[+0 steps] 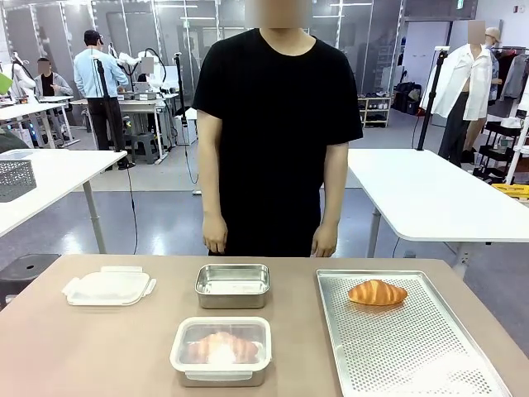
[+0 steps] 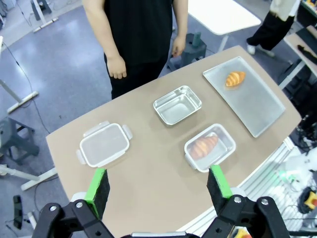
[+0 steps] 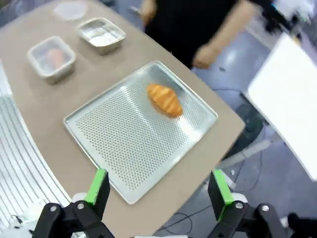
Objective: Place the bread into the airtight container.
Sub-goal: Pick up a Butter Roll and place it into an empty Airtight Container.
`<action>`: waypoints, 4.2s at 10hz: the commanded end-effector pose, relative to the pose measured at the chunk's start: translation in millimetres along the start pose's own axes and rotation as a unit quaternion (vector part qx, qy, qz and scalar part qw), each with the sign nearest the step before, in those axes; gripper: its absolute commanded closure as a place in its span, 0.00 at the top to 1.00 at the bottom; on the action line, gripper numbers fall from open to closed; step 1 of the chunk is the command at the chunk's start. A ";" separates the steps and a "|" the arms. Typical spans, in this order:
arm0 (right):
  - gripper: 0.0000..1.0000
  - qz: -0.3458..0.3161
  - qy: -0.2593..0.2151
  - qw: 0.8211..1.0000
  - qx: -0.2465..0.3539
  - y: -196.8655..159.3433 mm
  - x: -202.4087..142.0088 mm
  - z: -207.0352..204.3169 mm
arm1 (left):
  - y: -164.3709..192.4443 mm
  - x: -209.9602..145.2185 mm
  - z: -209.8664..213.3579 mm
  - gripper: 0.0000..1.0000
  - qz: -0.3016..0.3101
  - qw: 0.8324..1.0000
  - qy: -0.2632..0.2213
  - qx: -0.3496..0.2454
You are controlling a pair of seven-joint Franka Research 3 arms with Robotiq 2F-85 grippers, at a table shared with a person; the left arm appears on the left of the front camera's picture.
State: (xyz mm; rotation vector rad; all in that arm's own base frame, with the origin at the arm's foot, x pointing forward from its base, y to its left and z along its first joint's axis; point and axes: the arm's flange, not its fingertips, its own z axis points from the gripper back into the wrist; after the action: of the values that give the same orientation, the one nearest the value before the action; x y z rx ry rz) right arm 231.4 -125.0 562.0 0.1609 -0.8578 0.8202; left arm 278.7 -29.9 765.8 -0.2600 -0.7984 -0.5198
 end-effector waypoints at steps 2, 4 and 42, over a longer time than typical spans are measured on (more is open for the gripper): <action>1.00 0.169 0.068 0.982 0.047 8.6 55.2 -71.4 | 0.4 0.6 1.2 1.00 -0.005 1.000 0.001 -0.002; 1.00 0.215 0.113 0.968 0.068 15.4 89.6 -123.9 | 0.4 0.6 1.2 1.00 -0.005 1.000 0.001 -0.002; 1.00 0.263 0.319 0.883 0.224 -81.2 55.5 -483.1 | 0.4 0.6 1.2 1.00 -0.005 1.000 0.001 -0.002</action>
State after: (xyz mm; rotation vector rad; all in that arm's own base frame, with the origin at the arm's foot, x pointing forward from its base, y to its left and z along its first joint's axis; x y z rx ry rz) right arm 594.1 58.8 299.5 0.0384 -0.0806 1.4728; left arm 278.8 -30.0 765.7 -0.2597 -0.7981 -0.5196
